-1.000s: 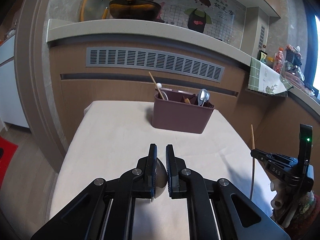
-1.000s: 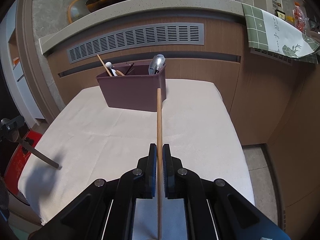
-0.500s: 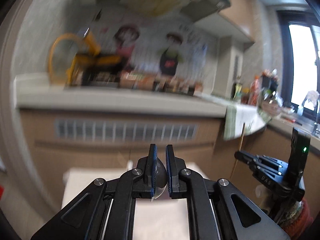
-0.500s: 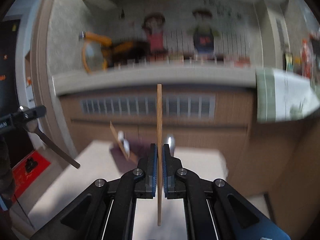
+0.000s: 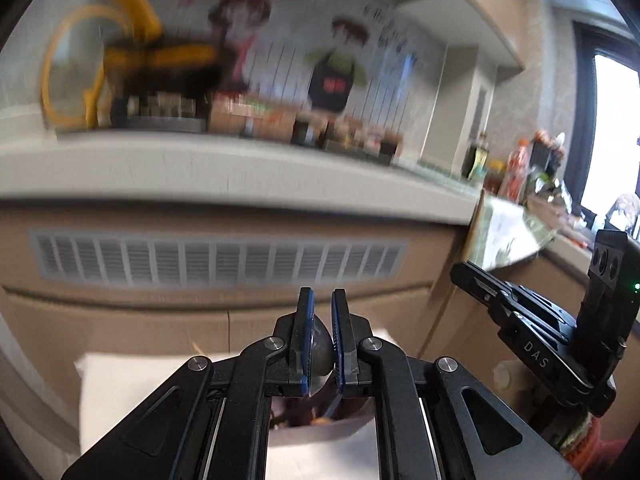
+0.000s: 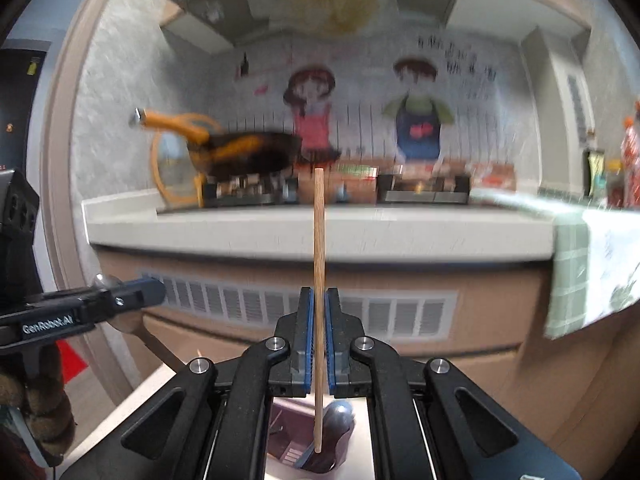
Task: Organize utensils
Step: 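Carry the chopstick and black-handled spoon into the maroon caddy and open both tools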
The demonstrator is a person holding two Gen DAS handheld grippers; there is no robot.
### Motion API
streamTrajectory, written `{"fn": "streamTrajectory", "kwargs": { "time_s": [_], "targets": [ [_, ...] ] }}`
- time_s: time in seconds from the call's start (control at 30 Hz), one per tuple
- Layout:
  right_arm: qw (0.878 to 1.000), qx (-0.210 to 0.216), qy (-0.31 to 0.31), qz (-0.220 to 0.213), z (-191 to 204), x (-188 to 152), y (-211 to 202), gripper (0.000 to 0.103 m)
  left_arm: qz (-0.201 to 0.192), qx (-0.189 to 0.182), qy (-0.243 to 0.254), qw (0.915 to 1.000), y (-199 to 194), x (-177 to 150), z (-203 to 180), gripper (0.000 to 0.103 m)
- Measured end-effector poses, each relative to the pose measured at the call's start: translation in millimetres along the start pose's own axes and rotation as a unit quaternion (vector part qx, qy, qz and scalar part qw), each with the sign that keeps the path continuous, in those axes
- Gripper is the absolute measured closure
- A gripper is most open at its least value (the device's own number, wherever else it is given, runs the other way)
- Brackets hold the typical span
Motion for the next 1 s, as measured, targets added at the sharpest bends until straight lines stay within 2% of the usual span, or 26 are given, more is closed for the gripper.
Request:
{"fn": "streamTrajectory", "kwargs": {
  "time_s": [0.17, 0.4, 0.53, 0.63, 0.7, 0.8, 0.9, 1.0],
  "targets": [
    [0.999, 0.017, 0.008, 0.047, 5.2, -38.1, 48.1, 0.098, 0.039, 0.003, -0.030, 0.9988, 42.7, -13.1, 24.0, 0.094],
    [0.996, 0.031, 0.018, 0.086, 13.6, -75.2, 88.3, 0.098, 0.091, -0.006, -0.052, 0.9945, 89.5, -39.5, 38.5, 0.094],
    [0.991, 0.041, 0.032, 0.120, 20.4, -100.9, 106.6, 0.098, 0.110, -0.006, -0.048, 0.9928, 108.1, -54.7, 39.3, 0.092],
    [0.989, 0.046, 0.038, 0.139, 22.6, -117.1, 112.7, 0.098, 0.106, 0.002, -0.042, 0.9935, 112.2, -61.5, 39.5, 0.090],
    [0.987, 0.046, 0.039, 0.150, 24.2, -127.5, 114.7, 0.098, 0.098, 0.011, -0.034, 0.9946, 111.3, -63.7, 39.7, 0.075],
    [0.983, 0.056, 0.045, 0.172, 25.1, -139.8, 116.0, 0.098, 0.096, 0.009, -0.037, 0.9946, 104.5, -64.7, 39.4, 0.059],
    [0.977, 0.067, 0.062, 0.192, 22.6, -148.9, 114.5, 0.097, 0.083, -0.001, -0.044, 0.9956, 89.0, -57.6, 34.5, 0.056],
    [0.976, 0.066, 0.075, 0.192, 18.0, -148.1, 105.0, 0.094, 0.049, -0.003, -0.035, 0.9982, 63.5, -49.4, 24.1, 0.052]
  ]
}}
Point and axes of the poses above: each gripper's, at about its wrist camera, not at the fingertips, and y roughly the way its jaws point, z to its left, x to its top, the point moved 6 cm from there along y, roughly the way its jaws point, and after that the axes turned 9 degrees about -y, right-handed, at the moved point
